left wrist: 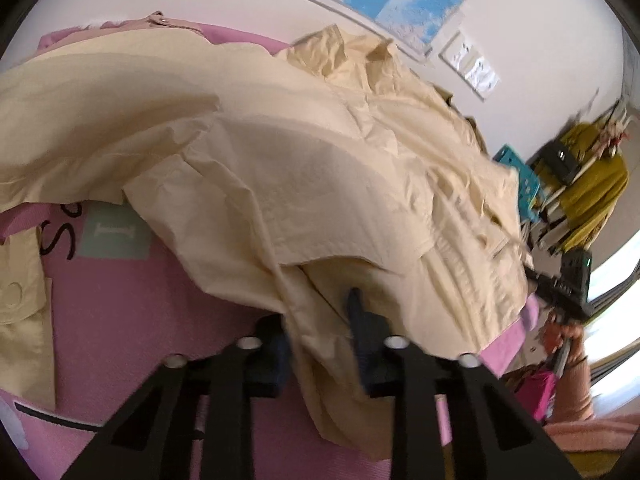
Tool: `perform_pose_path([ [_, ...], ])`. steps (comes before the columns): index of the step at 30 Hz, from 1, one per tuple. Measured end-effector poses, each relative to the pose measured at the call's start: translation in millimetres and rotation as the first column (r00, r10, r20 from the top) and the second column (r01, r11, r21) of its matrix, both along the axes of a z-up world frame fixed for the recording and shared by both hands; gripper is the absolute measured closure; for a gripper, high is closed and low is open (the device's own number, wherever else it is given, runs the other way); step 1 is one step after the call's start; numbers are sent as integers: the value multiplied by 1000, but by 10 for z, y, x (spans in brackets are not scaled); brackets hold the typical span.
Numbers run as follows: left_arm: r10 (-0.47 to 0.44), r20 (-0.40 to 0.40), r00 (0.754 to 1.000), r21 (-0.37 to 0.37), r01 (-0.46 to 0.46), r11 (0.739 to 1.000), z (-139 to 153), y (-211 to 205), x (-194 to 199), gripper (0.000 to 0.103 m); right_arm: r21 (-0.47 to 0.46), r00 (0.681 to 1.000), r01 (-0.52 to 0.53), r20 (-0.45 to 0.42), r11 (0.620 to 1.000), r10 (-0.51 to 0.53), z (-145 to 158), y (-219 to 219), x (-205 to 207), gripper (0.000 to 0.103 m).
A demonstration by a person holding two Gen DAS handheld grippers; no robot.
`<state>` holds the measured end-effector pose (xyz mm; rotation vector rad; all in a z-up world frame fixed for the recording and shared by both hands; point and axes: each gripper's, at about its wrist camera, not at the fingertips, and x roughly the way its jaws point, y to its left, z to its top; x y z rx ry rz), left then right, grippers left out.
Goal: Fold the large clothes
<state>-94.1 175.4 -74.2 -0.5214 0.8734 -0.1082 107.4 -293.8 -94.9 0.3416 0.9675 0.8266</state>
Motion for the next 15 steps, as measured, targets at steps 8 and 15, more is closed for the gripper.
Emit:
perform_pose_path([
  [8, 24, 120, 993, 50, -30, 998, 599, 263, -208, 93, 149, 989, -108, 112, 983, 91, 560, 56, -611, 79],
  [15, -29, 0, 1000, 231, 29, 973, 328, 61, -126, 67, -45, 992, 106, -58, 993, -108, 11, -343, -398, 36],
])
